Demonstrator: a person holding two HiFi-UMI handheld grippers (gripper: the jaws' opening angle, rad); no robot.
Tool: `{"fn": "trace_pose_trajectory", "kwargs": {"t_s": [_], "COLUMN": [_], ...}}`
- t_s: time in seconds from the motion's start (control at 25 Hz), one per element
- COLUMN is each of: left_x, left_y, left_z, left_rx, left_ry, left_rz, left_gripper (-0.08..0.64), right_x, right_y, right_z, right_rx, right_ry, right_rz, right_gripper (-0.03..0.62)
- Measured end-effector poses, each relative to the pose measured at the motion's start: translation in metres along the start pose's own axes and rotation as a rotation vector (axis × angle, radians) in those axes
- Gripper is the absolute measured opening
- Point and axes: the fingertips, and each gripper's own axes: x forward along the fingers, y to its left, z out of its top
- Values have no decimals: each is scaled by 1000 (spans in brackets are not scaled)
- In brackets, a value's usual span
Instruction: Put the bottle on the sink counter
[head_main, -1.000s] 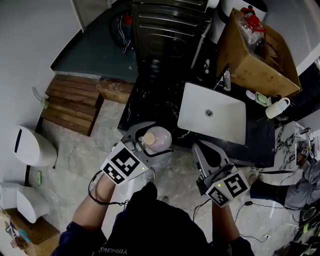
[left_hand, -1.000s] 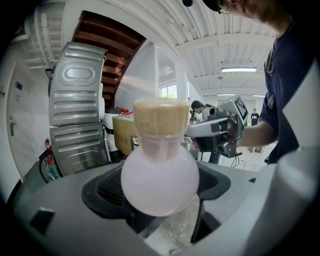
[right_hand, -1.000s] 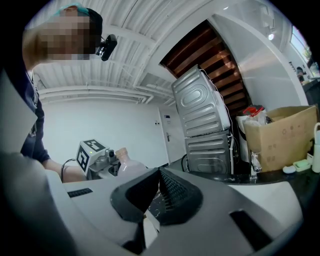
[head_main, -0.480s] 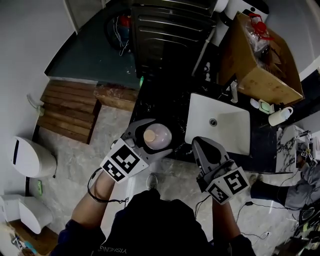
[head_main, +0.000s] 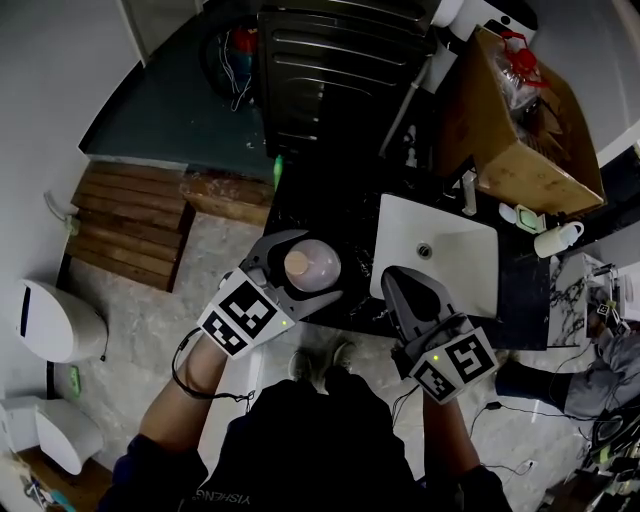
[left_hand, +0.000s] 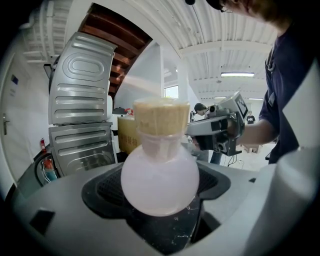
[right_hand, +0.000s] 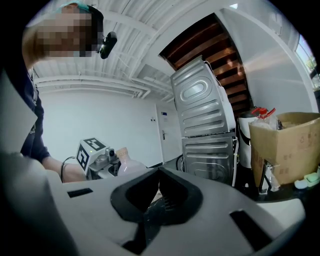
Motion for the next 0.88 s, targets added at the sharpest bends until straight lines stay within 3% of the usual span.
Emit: {"fn": "trace_pose_trajectory", "kwargs": {"t_s": [0.36, 0.88], "left_x": [24, 83], "left_y": [28, 82], "left_z": [0, -2], "left_rx": [-16, -64], "left_ry": [14, 68], "left_rz": [20, 120], "left_gripper": [397, 397], "right_x": [22, 54], "right_y": [-32, -96], "right_z": [3, -4], "right_rx": [-3, -3], "right_ry": [-2, 8], "right_rz": [16, 105], "right_gripper": [25, 26]}}
